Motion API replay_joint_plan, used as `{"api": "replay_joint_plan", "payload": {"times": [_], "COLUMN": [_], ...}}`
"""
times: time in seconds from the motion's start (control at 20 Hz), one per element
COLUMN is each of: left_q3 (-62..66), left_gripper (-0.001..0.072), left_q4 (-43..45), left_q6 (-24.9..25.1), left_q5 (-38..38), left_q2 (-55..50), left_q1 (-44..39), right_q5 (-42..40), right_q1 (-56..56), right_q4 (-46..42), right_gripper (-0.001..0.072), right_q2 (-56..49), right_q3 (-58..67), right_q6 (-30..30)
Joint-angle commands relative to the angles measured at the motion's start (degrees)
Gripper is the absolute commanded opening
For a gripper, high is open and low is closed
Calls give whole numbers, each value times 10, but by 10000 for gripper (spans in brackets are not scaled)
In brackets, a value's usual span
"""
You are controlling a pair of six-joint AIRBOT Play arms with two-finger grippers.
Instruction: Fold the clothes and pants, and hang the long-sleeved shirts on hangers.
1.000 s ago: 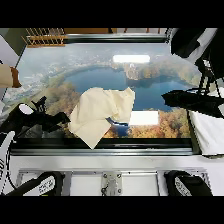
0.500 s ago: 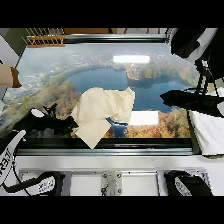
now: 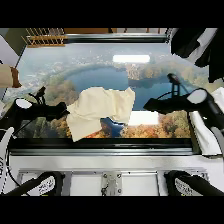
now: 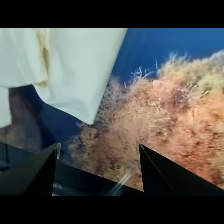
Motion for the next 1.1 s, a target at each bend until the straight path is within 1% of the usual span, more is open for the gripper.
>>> {"api": "replay_joint_plan", "payload": {"times": [0.0, 0.1, 0.2, 0.45, 0.5, 0.55, 0.6, 0.65, 0.7, 0.8, 0.95, 1.05], "left_q3": [19, 19, 19, 19, 19, 19, 19, 19, 21, 49, 161, 251], "left_gripper": [6, 6, 6, 6, 6, 6, 6, 6, 6, 6, 6, 6], "left_q4": [-2, -3, -3, -3, -3, -3, -3, -3, -4, -3, -9, -9], "left_q6": [3, 3, 3, 3, 3, 3, 3, 3, 3, 3, 3, -6], "left_q5": [-4, -4, -3, -1, 0, 0, 0, -1, -1, -11, -46, -62], "left_q2": [30, 31, 29, 29, 29, 29, 29, 30, 31, 51, 118, 174], "left_q1": [12, 11, 12, 12, 12, 12, 12, 12, 12, 26, 54, 58], "right_q5": [-27, -63, -97, -138, -141, -144, -144, -144, -142, -115, -31, 6], "right_q1": [58, 97, 126, 156, 158, 161, 162, 161, 160, 145, 102, 82], "right_q4": [15, 38, 59, 76, 76, 76, 76, 75, 65, -9, -136, -182], "right_gripper": [534, 534, 534, 532, 502, 354, 152, 9, 9, 8, 8, 8], "right_q2": [-131, -181, -209, -219, -218, -218, -218, -217, -212, -174, -66, 7], "right_q3": [0, 1, 1, 1, 1, 1, 1, 1, 5, 37, 150, 237], "right_q6": [4, 4, 4, 4, 4, 4, 3, -7, -17, -19, -20, -20]}}
